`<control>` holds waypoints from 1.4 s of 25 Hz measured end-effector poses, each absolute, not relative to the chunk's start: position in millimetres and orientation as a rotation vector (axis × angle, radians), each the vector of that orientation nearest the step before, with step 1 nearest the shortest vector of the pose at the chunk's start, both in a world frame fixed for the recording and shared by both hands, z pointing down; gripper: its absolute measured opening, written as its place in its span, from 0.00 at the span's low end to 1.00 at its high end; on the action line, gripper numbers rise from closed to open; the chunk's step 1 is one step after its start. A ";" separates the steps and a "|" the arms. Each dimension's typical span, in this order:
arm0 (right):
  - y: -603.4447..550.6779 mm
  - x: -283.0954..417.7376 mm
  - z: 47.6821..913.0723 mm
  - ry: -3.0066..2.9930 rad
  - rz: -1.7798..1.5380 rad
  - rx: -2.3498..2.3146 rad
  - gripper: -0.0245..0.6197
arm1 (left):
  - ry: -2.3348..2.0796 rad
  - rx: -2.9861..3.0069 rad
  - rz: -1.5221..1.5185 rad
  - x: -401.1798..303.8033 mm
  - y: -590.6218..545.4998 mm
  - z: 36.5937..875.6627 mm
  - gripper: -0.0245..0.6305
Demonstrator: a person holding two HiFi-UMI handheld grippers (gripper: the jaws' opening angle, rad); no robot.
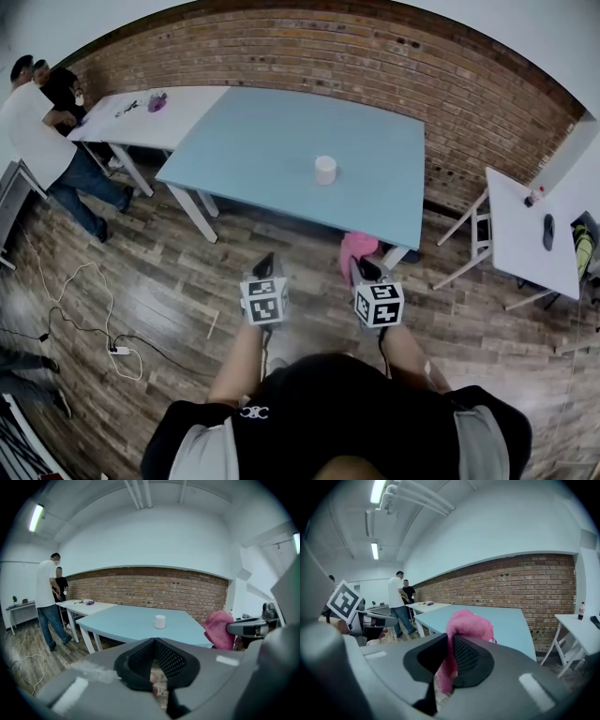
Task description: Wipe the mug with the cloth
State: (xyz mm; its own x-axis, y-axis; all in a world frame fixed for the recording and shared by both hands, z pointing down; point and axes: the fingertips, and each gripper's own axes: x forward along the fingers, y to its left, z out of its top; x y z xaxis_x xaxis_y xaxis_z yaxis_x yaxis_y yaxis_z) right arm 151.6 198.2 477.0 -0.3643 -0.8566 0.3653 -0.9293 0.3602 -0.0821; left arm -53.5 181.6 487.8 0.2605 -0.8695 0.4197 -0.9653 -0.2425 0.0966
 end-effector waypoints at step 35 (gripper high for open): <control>213.0 43.1 490.2 -2.257 0.405 1.692 0.10 | -1.532 2.279 0.426 -161.2 176.4 519.4 0.04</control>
